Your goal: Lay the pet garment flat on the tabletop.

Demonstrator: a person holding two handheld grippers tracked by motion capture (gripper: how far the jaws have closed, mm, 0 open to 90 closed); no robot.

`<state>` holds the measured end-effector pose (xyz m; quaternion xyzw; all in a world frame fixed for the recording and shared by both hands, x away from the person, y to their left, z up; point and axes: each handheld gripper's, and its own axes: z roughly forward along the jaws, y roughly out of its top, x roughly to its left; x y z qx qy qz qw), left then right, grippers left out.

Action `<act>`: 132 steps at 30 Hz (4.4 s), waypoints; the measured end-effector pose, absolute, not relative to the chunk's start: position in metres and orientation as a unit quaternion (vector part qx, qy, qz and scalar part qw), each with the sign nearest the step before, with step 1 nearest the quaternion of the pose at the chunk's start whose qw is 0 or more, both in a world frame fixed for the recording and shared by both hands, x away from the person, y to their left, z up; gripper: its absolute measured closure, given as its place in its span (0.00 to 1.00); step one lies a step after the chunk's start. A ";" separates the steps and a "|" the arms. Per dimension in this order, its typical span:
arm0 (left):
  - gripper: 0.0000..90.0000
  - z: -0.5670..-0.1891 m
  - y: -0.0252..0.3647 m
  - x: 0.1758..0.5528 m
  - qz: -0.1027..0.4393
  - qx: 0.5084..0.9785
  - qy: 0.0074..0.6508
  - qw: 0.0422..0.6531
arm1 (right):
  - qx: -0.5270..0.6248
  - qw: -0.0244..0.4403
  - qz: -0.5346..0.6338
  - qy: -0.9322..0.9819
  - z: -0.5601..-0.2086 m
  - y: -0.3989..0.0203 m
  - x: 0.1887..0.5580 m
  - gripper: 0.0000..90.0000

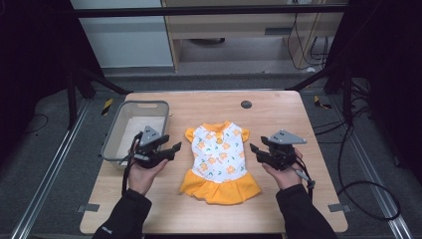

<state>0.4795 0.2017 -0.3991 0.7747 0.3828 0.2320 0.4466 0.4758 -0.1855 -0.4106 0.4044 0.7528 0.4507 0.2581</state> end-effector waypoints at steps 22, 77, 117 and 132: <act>0.60 -0.464 0.203 0.427 0.146 0.822 0.370 0.408 | 0.404 0.171 0.422 0.793 -0.476 -0.193 0.429 0.53; 0.82 -0.438 0.193 0.447 0.171 0.775 0.401 0.457 | 0.388 0.168 0.477 0.770 -0.462 -0.185 0.460 0.96; 0.66 -0.498 0.137 0.493 0.162 0.831 0.388 0.364 | 0.403 0.161 0.389 0.813 -0.504 -0.143 0.494 0.92; 0.40 -0.465 0.175 0.467 0.159 0.808 0.374 0.426 | 0.422 0.174 0.421 0.784 -0.482 -0.173 0.476 0.38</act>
